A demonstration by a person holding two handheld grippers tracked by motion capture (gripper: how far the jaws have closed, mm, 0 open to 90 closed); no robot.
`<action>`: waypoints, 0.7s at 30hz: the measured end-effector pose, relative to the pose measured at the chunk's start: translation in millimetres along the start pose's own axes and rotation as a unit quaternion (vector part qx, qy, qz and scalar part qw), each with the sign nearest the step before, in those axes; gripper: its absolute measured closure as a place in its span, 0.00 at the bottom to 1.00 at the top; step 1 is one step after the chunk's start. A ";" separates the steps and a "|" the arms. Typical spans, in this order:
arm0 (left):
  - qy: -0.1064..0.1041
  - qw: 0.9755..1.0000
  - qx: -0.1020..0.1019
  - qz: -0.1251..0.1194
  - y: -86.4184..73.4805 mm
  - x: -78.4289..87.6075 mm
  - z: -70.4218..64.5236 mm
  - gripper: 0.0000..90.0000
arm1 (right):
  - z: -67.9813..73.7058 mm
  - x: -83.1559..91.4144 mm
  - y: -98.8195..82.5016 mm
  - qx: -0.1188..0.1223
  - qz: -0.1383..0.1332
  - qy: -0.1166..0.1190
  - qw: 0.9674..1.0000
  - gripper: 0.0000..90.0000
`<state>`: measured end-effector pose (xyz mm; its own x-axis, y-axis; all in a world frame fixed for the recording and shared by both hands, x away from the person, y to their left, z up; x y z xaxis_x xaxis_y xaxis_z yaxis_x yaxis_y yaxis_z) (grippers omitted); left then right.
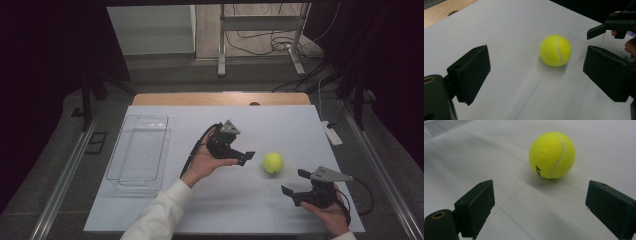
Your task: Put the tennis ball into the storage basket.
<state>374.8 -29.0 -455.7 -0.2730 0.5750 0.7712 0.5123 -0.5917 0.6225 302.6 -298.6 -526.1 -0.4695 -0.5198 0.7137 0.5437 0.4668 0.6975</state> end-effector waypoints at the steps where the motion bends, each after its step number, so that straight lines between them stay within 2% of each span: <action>1: 0.000 1.000 0.000 0.001 0.5 -0.7 -0.2 0.10 | 0.0 -0.1 0.0 0.000 0.000 0.000 1.000 0.10; 21: -0.002 1.000 0.002 0.011 9.1 -16.4 -0.3 0.10 | 0.4 0.0 0.0 0.001 0.000 0.001 1.000 0.10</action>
<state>383.7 -44.0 -462.6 -0.2582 0.5651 0.7835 0.5211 -0.6015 0.6056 302.2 -298.3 -526.1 -0.4679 -0.5223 0.7129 0.5416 0.4679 0.6983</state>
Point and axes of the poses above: each handheld gripper's, and its own axes: x roughly backward along the jaws, y roughly out of its top, z roughly to its left, the point moved 4 cm from there along -x, roughly forward along the jaws, and after that the axes turned 14 degrees about z, right-handed, at the moved point
